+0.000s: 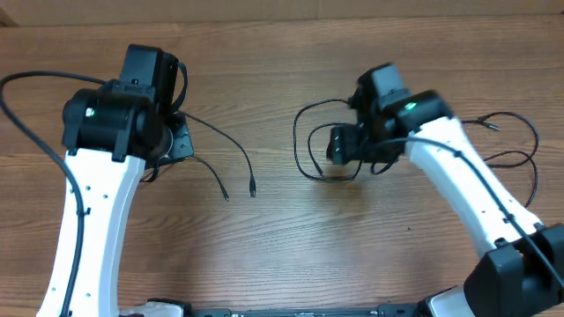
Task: Untangle cables
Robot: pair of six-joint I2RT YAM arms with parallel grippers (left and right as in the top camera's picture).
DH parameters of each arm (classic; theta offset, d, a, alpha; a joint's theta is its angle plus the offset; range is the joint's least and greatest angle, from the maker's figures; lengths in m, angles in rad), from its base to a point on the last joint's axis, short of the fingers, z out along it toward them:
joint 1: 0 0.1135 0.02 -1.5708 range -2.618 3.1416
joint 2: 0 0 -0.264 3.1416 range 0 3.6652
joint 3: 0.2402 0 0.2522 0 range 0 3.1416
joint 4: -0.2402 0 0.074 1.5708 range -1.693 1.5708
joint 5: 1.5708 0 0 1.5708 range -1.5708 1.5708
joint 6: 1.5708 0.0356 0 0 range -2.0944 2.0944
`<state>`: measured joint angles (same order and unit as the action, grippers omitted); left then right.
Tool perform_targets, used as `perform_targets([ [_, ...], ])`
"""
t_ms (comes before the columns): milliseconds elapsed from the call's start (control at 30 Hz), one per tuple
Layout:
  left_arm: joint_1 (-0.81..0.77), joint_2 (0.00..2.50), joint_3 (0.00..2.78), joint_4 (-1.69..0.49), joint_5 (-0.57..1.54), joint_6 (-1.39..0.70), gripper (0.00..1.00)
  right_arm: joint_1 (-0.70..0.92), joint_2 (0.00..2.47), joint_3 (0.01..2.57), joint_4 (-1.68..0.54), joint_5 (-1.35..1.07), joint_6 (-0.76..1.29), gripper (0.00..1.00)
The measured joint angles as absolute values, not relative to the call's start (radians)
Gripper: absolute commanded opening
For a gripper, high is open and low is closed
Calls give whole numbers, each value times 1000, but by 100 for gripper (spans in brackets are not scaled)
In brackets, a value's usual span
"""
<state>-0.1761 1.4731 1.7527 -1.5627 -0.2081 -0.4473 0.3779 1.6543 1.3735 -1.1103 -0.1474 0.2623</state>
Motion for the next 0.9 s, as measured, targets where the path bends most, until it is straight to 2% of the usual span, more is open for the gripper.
perform_targets([
  [233,-176,1448,1753,-1547,-222,-473,28,442,1654,1196,-968,-39,593,82],
  [433,-176,1448,1753,-1541,-222,-473,29,441,1654,1034,-768,-18,837,74],
  [667,-176,1448,1753,-1541,-222,-473,29,441,1654,945,-632,-22,941,56],
  [900,-176,1448,1753,-1541,-221,-473,29,441,1654,944,-628,-22,977,52],
])
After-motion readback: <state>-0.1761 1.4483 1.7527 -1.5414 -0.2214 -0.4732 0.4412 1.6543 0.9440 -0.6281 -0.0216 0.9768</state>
